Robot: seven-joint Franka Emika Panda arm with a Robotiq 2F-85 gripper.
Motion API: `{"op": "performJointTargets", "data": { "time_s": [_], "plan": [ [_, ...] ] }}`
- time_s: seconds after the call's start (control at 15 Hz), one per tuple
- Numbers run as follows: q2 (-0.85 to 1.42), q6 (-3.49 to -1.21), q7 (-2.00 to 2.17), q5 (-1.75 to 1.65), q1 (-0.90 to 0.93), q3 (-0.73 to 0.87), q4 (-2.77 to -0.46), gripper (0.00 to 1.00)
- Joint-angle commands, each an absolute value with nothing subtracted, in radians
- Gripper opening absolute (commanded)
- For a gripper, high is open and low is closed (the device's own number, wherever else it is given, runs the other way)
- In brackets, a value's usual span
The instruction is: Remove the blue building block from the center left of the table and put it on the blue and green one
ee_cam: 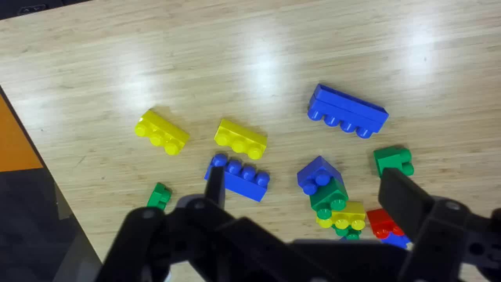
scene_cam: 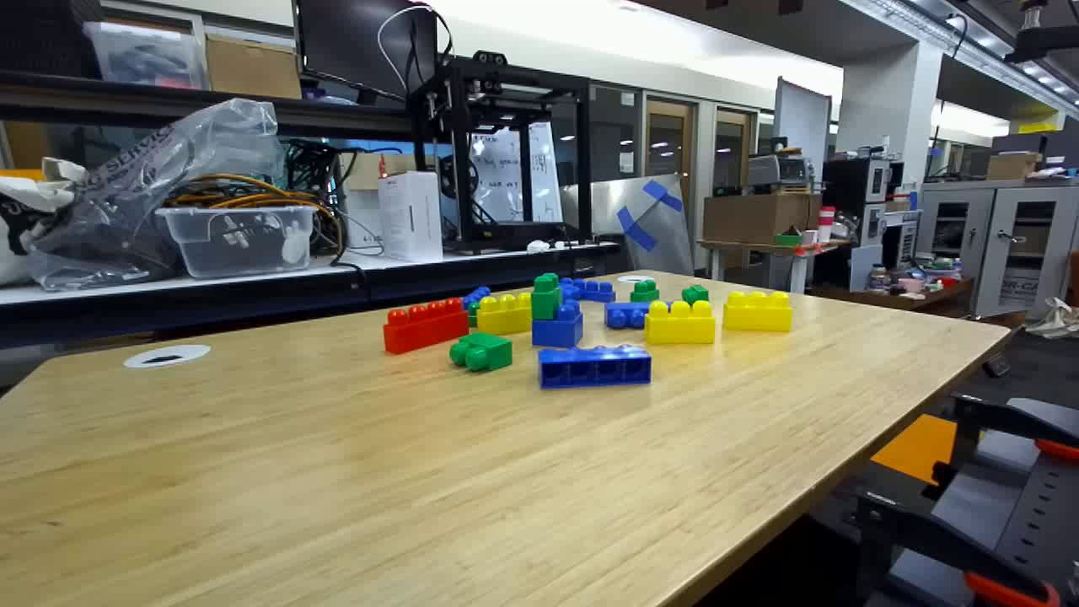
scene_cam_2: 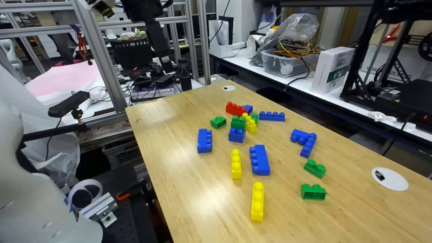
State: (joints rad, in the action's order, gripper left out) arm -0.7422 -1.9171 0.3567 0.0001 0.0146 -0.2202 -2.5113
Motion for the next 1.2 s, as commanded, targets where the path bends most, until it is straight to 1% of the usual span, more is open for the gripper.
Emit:
{"op": "performJointTargets", "data": {
  "time_s": [0.0,0.87,1.0,1.13],
  "plan": [
    [-0.741,-1.914,0.359,-0.003,0.019,-0.216,-2.509,1.00],
    [-0.732,-1.925,0.356,0.000,0.018,-0.211,-2.508,1.00],
    [-0.670,-1.982,0.323,0.011,0.010,-0.176,-2.508,1.00],
    [-0.593,-2.051,0.262,0.044,0.013,-0.107,-2.514,1.00]
  ]
}}
